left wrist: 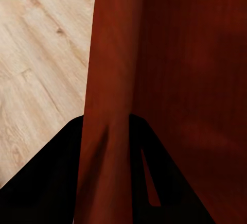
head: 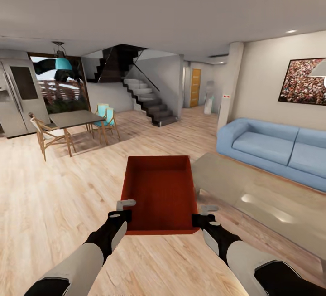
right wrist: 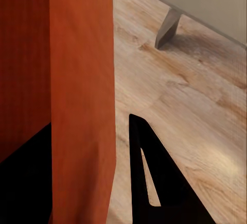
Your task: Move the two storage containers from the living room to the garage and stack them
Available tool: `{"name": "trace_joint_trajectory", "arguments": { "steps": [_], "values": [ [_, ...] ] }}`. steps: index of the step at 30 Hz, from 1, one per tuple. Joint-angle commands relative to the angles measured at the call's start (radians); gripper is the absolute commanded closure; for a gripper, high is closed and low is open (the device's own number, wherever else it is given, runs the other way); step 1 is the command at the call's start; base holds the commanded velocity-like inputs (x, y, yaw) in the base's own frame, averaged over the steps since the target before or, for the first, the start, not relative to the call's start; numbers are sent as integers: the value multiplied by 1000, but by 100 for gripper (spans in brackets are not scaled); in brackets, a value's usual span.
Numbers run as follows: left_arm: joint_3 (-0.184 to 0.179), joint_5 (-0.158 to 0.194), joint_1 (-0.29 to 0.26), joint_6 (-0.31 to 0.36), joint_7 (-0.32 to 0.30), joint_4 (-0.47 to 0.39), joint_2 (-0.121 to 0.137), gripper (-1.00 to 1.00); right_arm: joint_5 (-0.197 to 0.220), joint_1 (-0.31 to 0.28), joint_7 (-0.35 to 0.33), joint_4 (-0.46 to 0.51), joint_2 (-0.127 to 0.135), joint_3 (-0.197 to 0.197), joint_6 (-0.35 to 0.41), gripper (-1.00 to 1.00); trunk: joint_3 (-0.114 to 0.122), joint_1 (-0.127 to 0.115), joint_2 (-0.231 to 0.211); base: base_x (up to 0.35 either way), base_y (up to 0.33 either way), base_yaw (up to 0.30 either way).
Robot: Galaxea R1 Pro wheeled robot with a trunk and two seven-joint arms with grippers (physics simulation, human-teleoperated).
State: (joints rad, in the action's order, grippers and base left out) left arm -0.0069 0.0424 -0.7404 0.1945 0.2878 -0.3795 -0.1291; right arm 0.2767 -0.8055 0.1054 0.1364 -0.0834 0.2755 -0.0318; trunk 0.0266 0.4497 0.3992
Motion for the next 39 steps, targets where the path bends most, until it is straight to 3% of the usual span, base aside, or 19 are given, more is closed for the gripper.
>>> {"name": "trace_joint_trajectory", "arguments": {
  "steps": [1,30,39],
  "values": [
    [28,-24,0,10,21,-18,0,100,9,0,7,-3,2,-15,-5,100,-1,0,1,0,0,300],
    [28,-25,0,11,25,-19,-1,100,8,0,7,-3,2,-15,-5,100,-1,0,1,2,0,300],
    [28,-24,0,10,24,-19,0,100,7,0,4,-3,4,-16,-6,100,-1,0,1,258,0,99]
  ]
}}
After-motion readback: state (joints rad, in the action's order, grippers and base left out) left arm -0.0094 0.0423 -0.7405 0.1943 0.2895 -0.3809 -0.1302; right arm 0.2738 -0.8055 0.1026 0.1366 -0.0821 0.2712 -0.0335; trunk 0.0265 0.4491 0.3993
